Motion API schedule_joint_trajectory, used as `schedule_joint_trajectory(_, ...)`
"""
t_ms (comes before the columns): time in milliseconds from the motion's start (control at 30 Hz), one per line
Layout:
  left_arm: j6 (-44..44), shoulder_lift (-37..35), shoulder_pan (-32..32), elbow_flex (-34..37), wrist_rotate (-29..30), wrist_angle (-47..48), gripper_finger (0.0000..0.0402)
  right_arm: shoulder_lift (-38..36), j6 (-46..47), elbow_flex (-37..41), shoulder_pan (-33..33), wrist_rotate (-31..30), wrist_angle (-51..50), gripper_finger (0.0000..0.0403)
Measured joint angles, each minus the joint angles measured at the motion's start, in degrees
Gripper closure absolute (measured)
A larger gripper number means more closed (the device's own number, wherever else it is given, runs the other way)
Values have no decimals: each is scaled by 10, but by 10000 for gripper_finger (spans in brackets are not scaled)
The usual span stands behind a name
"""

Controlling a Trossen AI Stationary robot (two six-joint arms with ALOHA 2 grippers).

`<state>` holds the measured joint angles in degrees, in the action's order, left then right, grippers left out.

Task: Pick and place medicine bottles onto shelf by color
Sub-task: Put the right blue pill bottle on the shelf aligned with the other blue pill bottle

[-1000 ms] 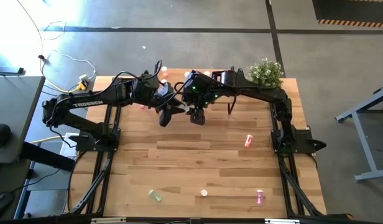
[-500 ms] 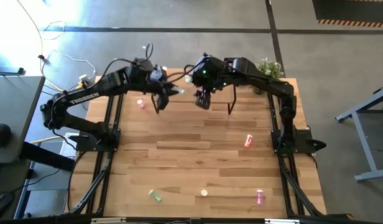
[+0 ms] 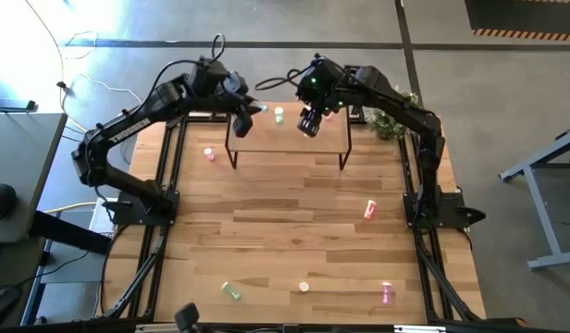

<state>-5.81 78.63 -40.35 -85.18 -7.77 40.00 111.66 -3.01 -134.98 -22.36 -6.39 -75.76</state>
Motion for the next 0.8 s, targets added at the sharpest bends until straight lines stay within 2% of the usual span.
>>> schedule_joint_trajectory(333, -62, 105, 6, -101, 7, 91, 295, 0, -4, 0, -36, 0, -14, 218)
schedule_joint_trajectory(800, -109, 207, 39, -120, 3, 119, 294, 0, -19, 0, -39, 2, -13, 218)
